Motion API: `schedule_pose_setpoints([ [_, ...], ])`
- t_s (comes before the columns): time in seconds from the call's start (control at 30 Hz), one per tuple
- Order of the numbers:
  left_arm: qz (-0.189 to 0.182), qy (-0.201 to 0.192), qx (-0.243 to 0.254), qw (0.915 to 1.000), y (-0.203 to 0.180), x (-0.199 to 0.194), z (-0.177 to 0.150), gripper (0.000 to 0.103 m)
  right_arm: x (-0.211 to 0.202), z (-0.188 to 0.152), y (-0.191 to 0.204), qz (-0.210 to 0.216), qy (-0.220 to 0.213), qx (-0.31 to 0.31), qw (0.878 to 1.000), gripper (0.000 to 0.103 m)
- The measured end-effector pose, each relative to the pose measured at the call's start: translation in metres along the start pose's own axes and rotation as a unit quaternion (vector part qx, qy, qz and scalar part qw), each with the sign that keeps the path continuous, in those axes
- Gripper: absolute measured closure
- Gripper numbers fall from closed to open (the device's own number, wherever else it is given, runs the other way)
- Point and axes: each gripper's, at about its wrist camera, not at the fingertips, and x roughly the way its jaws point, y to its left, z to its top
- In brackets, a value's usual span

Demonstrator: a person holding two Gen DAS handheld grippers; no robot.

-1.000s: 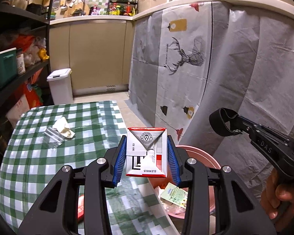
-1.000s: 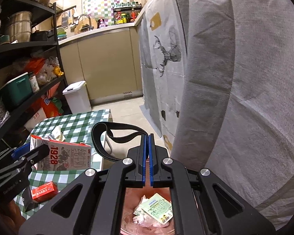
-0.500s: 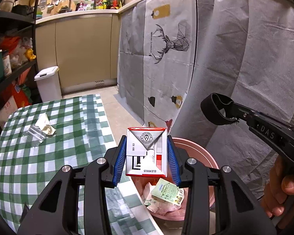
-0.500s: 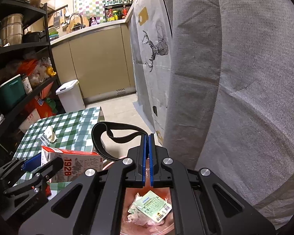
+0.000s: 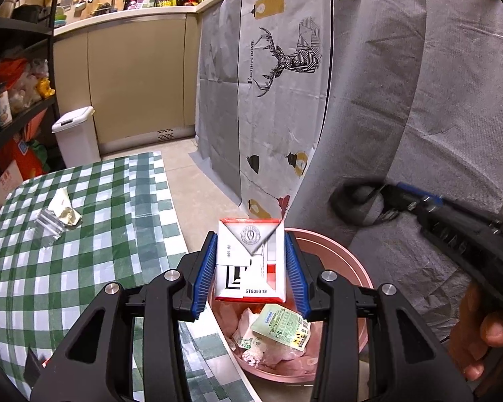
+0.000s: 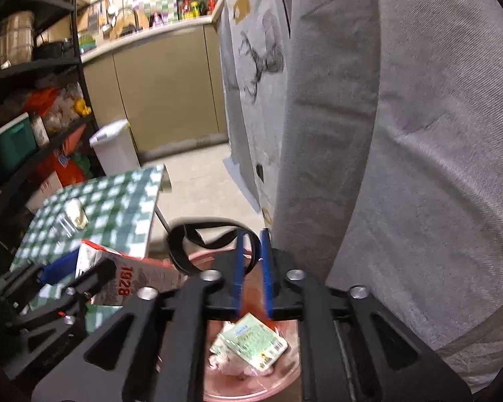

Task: Collect trash
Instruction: 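Open the left tool over the pink bin while the right tool releases the black strap into it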

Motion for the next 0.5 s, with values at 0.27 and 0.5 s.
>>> schedule_pose_setpoints([
  [0.27,0.010,-0.012,-0.010,0.9998,0.012,-0.012,0.002,0.046,-0.005,0.001,-0.003,-0.008,-0.015,0.015,1.000,0.070],
  [0.5,0.025,-0.025,-0.029,0.9989,0.037,-0.028,0.008,0.051,-0.012,0.003,0.010,0.005,-0.031,0.006,0.999,0.070],
])
